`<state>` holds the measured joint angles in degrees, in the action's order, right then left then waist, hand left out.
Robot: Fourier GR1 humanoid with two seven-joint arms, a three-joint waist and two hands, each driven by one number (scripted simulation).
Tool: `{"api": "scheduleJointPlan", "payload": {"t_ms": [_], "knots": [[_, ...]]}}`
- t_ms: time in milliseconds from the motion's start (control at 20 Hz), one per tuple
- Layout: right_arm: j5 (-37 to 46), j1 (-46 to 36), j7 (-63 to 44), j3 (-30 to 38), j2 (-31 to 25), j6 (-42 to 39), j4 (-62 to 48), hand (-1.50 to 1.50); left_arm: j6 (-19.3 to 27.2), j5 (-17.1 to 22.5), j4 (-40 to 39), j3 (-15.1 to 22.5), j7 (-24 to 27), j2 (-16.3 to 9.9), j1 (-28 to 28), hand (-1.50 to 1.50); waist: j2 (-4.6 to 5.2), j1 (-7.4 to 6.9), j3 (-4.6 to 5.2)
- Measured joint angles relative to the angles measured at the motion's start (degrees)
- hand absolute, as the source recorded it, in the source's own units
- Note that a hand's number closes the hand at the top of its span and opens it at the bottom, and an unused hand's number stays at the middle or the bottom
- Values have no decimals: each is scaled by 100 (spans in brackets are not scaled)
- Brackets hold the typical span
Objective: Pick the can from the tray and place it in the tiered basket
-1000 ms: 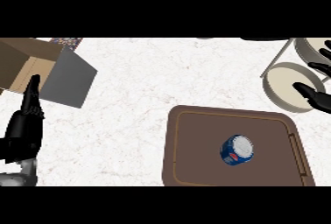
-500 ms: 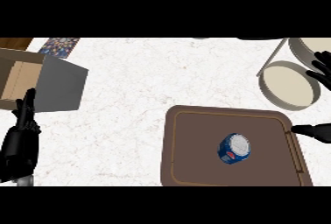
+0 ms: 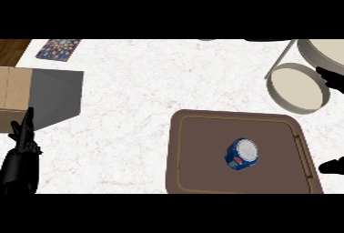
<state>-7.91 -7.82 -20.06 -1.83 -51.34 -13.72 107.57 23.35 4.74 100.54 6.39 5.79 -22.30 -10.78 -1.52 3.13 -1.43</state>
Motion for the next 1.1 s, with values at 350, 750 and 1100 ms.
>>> {"api": "scheduleJointPlan", "payload": {"t_ms": [350, 750, 1100], "knots": [[643, 127, -926, -452, -113, 233, 823, -150, 6, -49, 191, 147, -36, 122, -238, 0, 17, -14, -4], [1547, 237, -1796, -1146, -213, 282, 1398, -150, 75, -186, 293, 421, -47, 349, -307, 0, 60, -82, -4], [2063, 228, -2565, -1773, -127, 150, 1587, -150, 7, -230, 267, 542, -56, 414, -236, 0, 80, -179, -1]]}}
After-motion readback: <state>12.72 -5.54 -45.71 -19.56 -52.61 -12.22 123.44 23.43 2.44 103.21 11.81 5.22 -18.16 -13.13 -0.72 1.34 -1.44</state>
